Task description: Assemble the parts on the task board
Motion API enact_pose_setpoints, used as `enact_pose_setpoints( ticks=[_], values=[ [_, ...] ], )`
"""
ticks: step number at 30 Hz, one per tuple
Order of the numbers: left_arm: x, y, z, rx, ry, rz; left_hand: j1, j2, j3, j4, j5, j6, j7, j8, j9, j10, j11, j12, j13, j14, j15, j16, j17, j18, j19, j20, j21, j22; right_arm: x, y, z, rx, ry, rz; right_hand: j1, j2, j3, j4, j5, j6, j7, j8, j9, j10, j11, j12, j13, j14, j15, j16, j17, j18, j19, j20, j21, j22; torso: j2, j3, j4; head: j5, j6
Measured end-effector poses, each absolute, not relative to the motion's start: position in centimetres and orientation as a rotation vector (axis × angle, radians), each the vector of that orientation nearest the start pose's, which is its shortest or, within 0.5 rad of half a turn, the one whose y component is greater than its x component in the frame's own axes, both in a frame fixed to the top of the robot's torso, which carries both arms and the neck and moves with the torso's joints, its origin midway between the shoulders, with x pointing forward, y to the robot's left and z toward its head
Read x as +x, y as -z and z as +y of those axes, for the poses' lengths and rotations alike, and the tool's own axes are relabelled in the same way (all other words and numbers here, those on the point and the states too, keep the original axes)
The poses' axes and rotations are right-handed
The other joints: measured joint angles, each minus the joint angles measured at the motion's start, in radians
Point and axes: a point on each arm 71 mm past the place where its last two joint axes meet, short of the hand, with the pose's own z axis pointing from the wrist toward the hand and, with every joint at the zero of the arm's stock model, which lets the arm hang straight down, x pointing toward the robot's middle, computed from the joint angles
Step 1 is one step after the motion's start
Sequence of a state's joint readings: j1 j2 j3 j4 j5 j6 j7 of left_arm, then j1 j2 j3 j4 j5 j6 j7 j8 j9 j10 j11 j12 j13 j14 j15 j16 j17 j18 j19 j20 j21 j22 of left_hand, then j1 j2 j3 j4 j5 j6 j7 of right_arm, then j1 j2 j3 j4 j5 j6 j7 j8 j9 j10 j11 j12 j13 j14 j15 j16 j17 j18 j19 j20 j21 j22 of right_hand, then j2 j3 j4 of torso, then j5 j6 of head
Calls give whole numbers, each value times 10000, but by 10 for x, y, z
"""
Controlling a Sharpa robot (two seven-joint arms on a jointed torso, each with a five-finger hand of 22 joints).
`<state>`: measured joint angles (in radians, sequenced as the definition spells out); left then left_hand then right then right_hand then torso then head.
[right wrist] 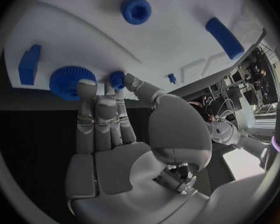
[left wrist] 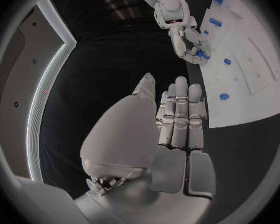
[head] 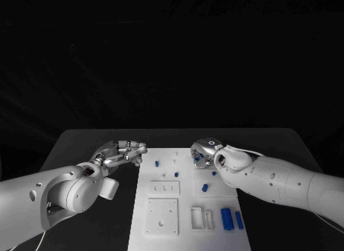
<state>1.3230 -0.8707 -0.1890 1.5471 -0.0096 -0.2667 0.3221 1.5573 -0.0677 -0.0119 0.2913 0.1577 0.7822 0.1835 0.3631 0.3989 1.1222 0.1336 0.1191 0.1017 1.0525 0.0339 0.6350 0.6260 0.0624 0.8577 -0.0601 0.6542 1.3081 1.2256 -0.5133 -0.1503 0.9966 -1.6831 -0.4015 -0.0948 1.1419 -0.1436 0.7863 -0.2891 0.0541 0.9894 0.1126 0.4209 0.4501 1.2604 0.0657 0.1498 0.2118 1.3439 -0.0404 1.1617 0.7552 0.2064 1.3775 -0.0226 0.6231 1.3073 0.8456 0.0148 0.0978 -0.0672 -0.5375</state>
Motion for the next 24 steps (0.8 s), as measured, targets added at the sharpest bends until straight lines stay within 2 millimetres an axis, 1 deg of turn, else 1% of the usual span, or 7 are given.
enact_pose_setpoints(
  ticks=[2, 4, 6, 9, 13, 19, 24],
  values=[
    [486, 177, 215, -10624, 14859, 15759, 0, 0, 0, 0, 0, 0, 0, 0, 0, 0, -1, 0, 0, 0, 0, 0, 0, 0, -1, 1, 0, 0, 561, 224, -181, -3684, -3263, 15529, 94, -39, 7, 7, 0, 82, -15, 0, 45, 0, 0, 11, 94, 17, -25, 25, -56, -66, -4, -32, 179, 5, 18, 3, 1, 2, 31],
    [486, 177, 215, -10625, 14861, 15767, 0, 0, -4, -3, 0, 0, 0, 0, 0, 0, -1, -1, 0, 0, 0, 0, 0, 0, -13, 14, 0, -1, 560, 224, -180, -3682, -3296, 15419, 116, -39, 24, -4, -1, 131, -64, 0, 87, 0, 0, 71, 168, 31, -41, 61, -104, -71, -5, -33, 344, 8, 29, 3, 2, 2, 50],
    [486, 177, 215, -10627, 14862, 15769, 0, 0, -28, -28, 0, 0, 0, 0, 0, -1, -1, -35, 0, 0, 0, 0, -1, 0, -14, 14, 0, -1, 559, 224, -179, -3674, -3326, 15323, 116, -38, 98, 15, -9, 155, -46, 0, 129, 0, 0, 90, 168, 30, -42, 61, -146, -74, -6, -34, 454, 8, 40, 5, 3, -3, 75],
    [485, 177, 216, -10636, 14852, 15766, 0, 0, -28, -28, 0, 0, 0, 0, 0, -1, -2, -36, 1, 0, 0, 0, -1, 0, -14, 15, 0, -2, 556, 225, -178, -3657, -3380, 15166, 155, -77, 138, -1, -10, 210, -73, -1, 176, 0, 0, 91, 168, 27, -46, 116, -190, -85, -54, -82, 548, 8, 57, 6, 5, -5, 108],
    [485, 177, 216, -10641, 14856, 15773, 0, 0, -28, -28, 0, 0, 0, 0, 0, -2, -3, -36, 1, 0, 0, 0, -1, 1, -14, 16, 0, -10, 554, 222, -175, -3681, -3464, 14976, 197, -119, 193, 26, -41, 249, -111, 0, 227, -1, 0, 132, 168, 26, -48, 149, -229, -90, -55, -83, 658, 7, 77, 6, 5, -6, 149],
    [485, 177, 216, -10644, 14861, 15784, 0, 0, -28, -28, 0, 0, 0, 0, 0, -17, -19, -36, 1, -1, 0, 0, 7, 0, -14, 16, 0, -10, 553, 213, -158, -3807, -3707, 14536, 248, -172, 269, 48, -48, 319, -108, -1, 270, -1, 0, 133, 168, 11, -66, 180, -271, -94, -56, -85, 749, 7, 100, 5, 9, 4, 244],
    [485, 177, 215, -10641, 14869, 15796, 0, 0, -28, -28, 0, 0, 0, 0, -2, -17, -20, -36, 1, 0, 1, 0, 7, 0, -14, 17, 0, -10, 552, 210, -145, -3889, -3793, 14226, 248, -172, 325, 50, -50, 334, -123, -1, 293, -1, 0, 134, 168, 8, -96, 185, -290, -142, -59, -153, 774, 6, 117, 4, 23, 5, 308]
  ],
)
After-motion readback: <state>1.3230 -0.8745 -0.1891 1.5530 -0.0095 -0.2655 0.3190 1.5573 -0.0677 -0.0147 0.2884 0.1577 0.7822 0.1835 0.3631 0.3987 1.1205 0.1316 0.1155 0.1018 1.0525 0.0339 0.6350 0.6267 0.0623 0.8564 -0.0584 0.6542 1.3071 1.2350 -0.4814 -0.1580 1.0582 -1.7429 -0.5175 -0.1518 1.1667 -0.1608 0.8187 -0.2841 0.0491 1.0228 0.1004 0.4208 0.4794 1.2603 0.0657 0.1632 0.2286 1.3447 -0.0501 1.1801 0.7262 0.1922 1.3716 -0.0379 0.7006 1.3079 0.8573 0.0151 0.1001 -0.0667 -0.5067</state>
